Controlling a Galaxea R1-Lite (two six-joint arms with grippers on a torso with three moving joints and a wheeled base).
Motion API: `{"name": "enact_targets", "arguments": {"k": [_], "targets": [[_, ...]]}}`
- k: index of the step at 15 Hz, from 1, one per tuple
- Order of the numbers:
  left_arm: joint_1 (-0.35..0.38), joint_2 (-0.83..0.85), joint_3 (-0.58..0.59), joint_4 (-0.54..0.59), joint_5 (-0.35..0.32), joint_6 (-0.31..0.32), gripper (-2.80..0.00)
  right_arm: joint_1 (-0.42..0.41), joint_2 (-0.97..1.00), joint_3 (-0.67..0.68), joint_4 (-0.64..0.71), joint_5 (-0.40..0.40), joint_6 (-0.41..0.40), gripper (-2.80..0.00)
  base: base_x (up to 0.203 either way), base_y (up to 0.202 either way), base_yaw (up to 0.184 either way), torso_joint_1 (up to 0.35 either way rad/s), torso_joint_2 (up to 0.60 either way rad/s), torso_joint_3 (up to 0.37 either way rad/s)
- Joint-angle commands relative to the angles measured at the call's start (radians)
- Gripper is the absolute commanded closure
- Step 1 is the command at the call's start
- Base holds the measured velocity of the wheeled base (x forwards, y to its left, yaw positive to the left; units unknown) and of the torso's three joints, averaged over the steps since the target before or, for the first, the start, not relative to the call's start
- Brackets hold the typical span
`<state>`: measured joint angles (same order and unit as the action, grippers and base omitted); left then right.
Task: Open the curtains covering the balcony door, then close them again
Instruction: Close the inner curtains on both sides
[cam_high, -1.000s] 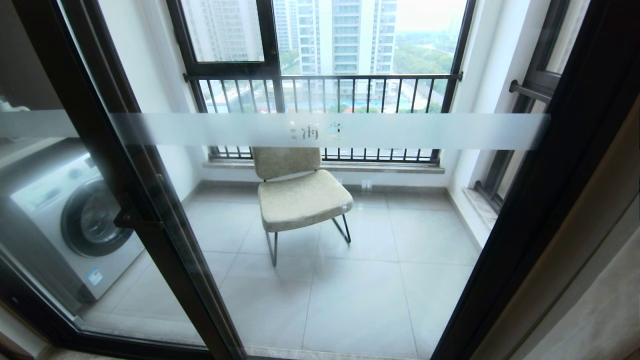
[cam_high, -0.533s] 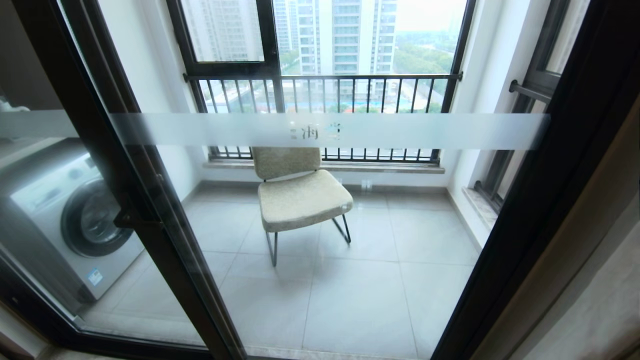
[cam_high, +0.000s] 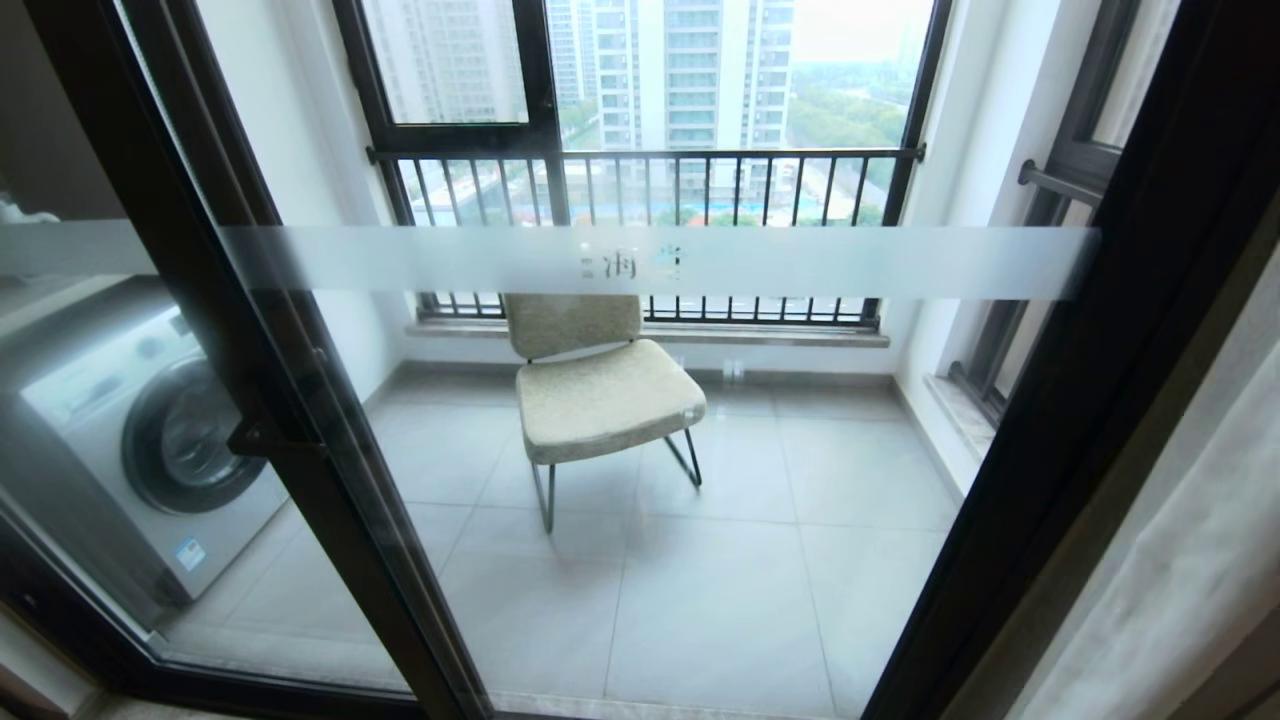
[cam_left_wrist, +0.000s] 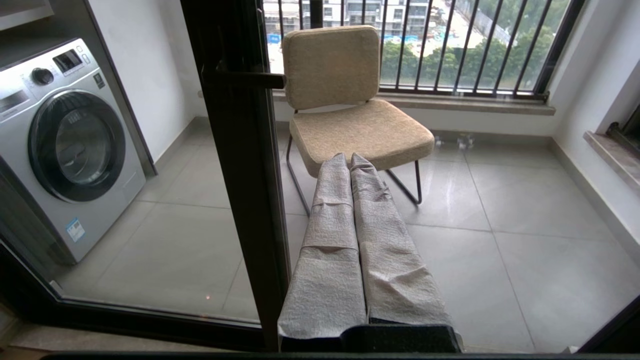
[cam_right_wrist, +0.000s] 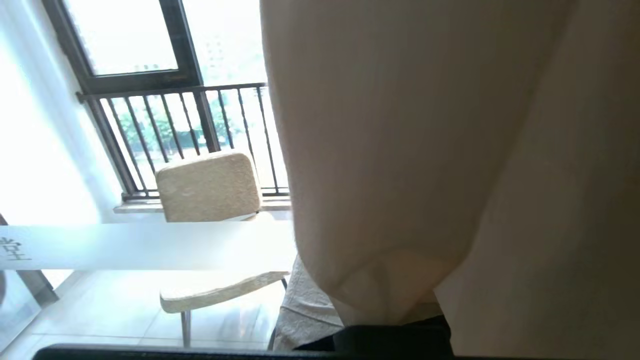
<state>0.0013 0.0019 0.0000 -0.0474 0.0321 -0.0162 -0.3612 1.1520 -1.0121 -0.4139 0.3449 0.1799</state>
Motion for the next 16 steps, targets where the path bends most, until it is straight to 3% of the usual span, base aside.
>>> {"name": "enact_targets", "arguments": {"k": [1, 8, 16], "targets": [[0.0, 0.0, 0.0, 0.0, 0.0, -0.001, 0.0, 0.052, -0.02, 0.007, 0.0, 0.002, 0.001, 0.0, 0.0, 0.0, 0.0, 0.0, 0.0, 0.0], [0.0, 0.0, 0.0, 0.0, 0.0, -0.001, 0.0, 0.169, -0.017, 0.014, 0.027, 0.002, -0.002, 0.0, 0.0, 0.0, 0.0, 0.0, 0.0, 0.0], [0.0, 0.0, 0.0, -0.001, 0.0, -0.001, 0.0, 0.171, 0.007, 0.036, 0.029, 0.002, -0.004, 0.0, 0.0, 0.0, 0.0, 0.0, 0.0, 0.0]]}}
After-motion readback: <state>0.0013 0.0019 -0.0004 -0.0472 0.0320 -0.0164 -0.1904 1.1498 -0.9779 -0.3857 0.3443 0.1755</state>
